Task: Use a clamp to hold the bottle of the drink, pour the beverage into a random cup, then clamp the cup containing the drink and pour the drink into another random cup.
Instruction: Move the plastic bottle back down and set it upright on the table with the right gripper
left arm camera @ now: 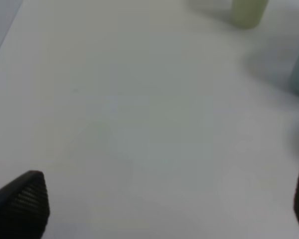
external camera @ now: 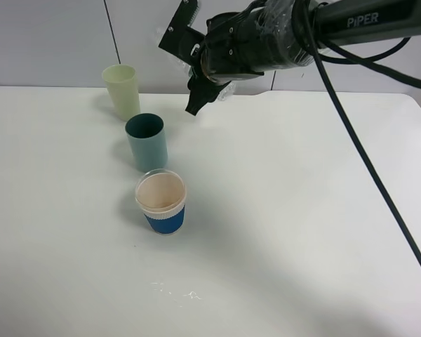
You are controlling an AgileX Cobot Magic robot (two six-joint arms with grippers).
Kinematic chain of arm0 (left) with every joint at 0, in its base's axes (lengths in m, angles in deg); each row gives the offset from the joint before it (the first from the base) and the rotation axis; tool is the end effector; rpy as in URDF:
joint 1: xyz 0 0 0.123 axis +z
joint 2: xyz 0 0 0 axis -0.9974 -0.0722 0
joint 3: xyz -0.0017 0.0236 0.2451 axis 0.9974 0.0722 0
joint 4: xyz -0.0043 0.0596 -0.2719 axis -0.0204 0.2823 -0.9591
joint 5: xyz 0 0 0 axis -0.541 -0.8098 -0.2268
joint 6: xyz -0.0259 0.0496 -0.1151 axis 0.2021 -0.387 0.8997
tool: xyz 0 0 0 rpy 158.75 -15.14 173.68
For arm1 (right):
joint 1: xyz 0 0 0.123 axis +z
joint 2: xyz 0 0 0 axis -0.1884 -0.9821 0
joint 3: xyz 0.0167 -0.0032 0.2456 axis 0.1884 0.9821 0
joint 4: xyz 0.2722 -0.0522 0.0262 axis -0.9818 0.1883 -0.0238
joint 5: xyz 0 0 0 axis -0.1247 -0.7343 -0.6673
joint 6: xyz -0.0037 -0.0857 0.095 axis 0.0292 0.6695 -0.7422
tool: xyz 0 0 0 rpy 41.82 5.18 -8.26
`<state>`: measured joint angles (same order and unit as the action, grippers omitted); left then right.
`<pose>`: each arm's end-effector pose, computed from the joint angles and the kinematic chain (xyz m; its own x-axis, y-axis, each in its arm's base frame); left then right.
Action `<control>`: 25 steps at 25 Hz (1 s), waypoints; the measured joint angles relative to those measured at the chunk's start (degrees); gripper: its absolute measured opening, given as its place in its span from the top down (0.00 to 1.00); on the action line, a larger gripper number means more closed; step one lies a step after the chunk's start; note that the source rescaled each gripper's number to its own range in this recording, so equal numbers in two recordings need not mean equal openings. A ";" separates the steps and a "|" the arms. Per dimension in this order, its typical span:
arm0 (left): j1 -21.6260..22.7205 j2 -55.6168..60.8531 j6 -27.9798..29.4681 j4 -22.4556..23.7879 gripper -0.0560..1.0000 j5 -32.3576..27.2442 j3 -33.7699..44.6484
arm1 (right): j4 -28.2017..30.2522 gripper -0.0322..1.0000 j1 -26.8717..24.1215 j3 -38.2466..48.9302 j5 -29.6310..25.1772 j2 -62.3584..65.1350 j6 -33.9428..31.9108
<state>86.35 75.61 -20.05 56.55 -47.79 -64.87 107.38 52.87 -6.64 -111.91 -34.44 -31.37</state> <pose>0.0904 0.0072 0.2762 -0.4416 -0.0085 -0.8972 -0.0553 0.9983 0.0178 0.4085 0.2931 0.1371 -0.1950 -0.8474 -0.4938 -0.5532 0.5108 -0.6581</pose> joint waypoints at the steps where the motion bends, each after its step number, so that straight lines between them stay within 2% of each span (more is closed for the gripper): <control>1: 0.00 0.00 0.00 0.00 0.00 0.00 0.00 | -0.13 0.97 -0.07 0.00 0.16 0.60 -1.94; 6: 0.00 0.00 0.00 0.00 0.00 0.00 0.00 | -4.04 0.97 -1.25 0.00 3.12 4.29 -9.25; 12: 0.00 0.00 0.00 0.00 0.00 0.00 0.00 | -13.46 0.97 -4.04 0.00 6.39 6.50 -10.17; 18: 0.00 0.00 0.00 0.00 0.00 0.00 0.00 | -22.66 0.97 -6.39 0.00 6.92 6.50 -3.48; 25: 0.00 0.00 0.00 0.00 0.00 0.00 0.00 | -38.71 0.97 -9.61 0.10 14.02 6.50 8.24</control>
<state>86.35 75.61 -20.05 56.55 -47.79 -64.87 68.67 43.26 -6.54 -97.89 -27.94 -23.13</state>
